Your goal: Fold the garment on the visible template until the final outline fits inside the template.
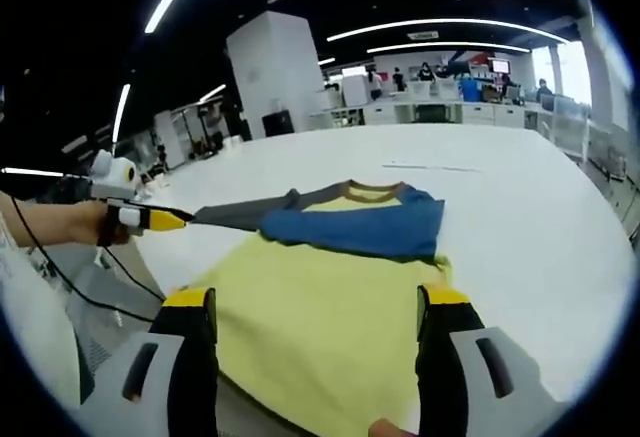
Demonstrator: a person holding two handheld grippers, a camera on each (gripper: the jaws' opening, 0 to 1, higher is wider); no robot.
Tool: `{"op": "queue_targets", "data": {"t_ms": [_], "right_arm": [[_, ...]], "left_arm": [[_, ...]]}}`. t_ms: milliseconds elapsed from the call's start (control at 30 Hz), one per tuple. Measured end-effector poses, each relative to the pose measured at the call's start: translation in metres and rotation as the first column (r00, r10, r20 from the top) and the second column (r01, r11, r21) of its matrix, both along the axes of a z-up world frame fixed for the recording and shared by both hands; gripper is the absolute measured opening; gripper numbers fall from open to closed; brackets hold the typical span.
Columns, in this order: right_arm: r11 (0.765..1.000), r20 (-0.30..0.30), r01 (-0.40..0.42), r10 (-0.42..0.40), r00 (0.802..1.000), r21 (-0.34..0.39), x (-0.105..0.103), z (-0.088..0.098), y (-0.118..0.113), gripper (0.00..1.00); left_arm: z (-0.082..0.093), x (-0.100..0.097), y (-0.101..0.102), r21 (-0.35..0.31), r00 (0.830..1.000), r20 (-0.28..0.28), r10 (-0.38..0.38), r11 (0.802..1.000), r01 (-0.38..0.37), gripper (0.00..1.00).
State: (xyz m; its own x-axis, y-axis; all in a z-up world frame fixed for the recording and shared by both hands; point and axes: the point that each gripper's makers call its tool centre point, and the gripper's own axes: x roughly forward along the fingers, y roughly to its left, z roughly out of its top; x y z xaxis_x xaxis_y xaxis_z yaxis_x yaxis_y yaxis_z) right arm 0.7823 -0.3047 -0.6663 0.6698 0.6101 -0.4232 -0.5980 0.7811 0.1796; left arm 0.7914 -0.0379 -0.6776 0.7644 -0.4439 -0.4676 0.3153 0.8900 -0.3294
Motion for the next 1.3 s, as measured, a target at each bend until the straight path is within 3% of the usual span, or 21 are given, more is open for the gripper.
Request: {"op": "queue_targets", "data": {"t_ms": [433,767,1300], "right_arm": [[1.0,-0.007,-0.007,0.007,1.0,-0.005,-0.002,-0.002,0.0,0.8],[1.0,-0.014,-0.007,0.007,1.0,-0.013,-0.002,-0.004,-0.002,0.8],[0.999,-0.026,-0.028,0.028,0.999,-0.032,-0.006,-0.006,0.0,0.8]], "left_arm": [[-0.004,0.004,0.052,0.035,0.995,-0.005,0.099,0.994,-0.099,0.68],[-0.001,0.009,0.093,0.054,0.981,0.0,0.193,0.98,-0.193,0.67],[0.004,0.011,0.112,0.069,0.966,0.009,0.258,0.964,-0.258,0.67]]}}
